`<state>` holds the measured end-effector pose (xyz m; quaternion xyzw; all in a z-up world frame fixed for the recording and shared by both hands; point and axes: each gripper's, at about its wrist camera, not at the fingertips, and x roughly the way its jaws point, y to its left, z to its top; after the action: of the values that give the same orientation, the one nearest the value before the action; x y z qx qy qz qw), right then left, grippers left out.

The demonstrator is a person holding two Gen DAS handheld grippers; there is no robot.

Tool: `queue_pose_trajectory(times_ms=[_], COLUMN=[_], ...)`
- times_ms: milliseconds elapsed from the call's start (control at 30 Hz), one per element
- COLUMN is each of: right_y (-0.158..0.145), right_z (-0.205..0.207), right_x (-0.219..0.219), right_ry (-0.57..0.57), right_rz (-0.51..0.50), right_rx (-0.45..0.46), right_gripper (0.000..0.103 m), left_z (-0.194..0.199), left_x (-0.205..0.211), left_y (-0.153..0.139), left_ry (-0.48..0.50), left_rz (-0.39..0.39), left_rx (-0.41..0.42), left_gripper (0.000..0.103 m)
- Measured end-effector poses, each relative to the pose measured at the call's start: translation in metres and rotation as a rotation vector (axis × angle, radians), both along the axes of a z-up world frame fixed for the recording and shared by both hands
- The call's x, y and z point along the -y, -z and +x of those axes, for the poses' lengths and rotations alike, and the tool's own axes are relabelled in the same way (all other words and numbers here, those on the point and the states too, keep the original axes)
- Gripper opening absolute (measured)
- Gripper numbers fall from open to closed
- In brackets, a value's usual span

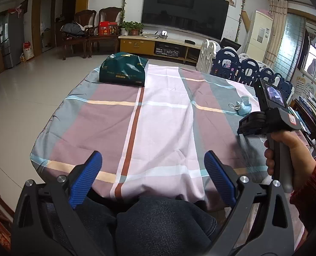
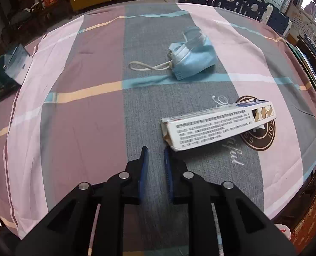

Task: Collect trash
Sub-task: 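Reach the right tool to the white-and-blue medicine box and grasp it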

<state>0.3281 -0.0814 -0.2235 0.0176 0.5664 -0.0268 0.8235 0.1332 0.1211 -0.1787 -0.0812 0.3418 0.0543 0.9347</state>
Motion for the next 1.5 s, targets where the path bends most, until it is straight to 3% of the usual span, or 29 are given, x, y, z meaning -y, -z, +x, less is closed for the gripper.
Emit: queue_pose_trajectory(times_ms=[433,500,667,900,1067,1167,1233,1333,1433,1500], right_y=[-0.003,-0.008,-0.021,-0.014,-0.040,-0.058,-0.054,-0.029,-0.008,-0.005], right_z=[-0.015,-0.017,-0.020,-0.011,-0.014,-0.011,-0.005,0.001,0.009,0.020], right_x=[0.001,0.006,0.025,0.045,0.072,0.095,0.119,0.150,0.153,0.149], right_ry=[-0.034,-0.024,0.046,0.114,0.141,0.202,0.316,0.445,0.477,0.477], right_rz=[0.082,0.106,0.161,0.184,0.366,0.311,0.231,0.312,0.329,0.285], right_rx=[0.004,0.030,0.087,0.073,0.155,0.199,0.149,0.053,0.009,0.003], right_gripper=[0.021,0.026,0.063,0.068,0.068,0.068,0.068,0.071,0.072,0.074], left_z=[0.005,0.005,0.006,0.008,0.011,0.016,0.026,0.060,0.119,0.162], left_x=[-0.003,-0.004,-0.008,-0.011,-0.012,-0.014,-0.013,-0.005,0.014,0.037], left_y=[0.006,0.007,0.009,0.013,0.018,0.018,0.012,-0.004,-0.022,-0.032], left_ry=[-0.012,-0.017,-0.030,-0.042,-0.047,-0.033,-0.008,0.051,0.191,0.291], left_rz=[-0.006,-0.007,-0.021,-0.027,-0.025,-0.064,-0.078,-0.056,-0.076,-0.046], left_rx=[-0.022,-0.019,-0.027,-0.032,-0.044,-0.068,-0.073,-0.060,-0.067,-0.051], left_gripper=[0.096,0.096,0.096,0.096,0.096,0.096,0.096,0.094,0.090,0.085])
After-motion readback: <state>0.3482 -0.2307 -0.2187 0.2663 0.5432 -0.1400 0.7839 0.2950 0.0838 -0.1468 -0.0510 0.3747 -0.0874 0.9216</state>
